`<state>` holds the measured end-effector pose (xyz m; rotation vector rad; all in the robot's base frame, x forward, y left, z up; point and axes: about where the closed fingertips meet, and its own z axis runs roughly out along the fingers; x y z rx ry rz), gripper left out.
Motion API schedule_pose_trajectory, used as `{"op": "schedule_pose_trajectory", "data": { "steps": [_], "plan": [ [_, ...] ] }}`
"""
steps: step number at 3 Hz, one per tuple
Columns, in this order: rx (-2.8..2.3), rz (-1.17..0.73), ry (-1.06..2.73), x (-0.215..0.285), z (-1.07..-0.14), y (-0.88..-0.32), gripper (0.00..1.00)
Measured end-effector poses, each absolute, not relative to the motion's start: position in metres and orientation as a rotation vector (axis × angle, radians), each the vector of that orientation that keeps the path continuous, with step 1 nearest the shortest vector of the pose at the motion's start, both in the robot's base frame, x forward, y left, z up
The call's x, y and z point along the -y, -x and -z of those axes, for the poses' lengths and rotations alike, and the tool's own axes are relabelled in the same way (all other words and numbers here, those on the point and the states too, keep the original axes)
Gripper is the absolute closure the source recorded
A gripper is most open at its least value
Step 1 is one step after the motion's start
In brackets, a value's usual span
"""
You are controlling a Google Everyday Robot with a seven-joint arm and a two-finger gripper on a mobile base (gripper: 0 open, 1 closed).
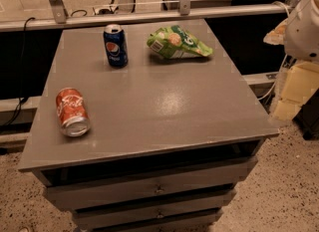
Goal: Place coke can upright
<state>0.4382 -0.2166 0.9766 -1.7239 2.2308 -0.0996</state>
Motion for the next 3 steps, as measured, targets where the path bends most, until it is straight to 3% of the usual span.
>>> {"op": "schedule_pose_trajectory", "data": {
  "steps": [1,3],
  "plan": [
    [-2.231,0.100,1.724,0.216,-0.977,-0.438,0.00],
    [-2.185,-0.034,1.728,0.126,-0.945,-0.458,0.00]
  ]
}}
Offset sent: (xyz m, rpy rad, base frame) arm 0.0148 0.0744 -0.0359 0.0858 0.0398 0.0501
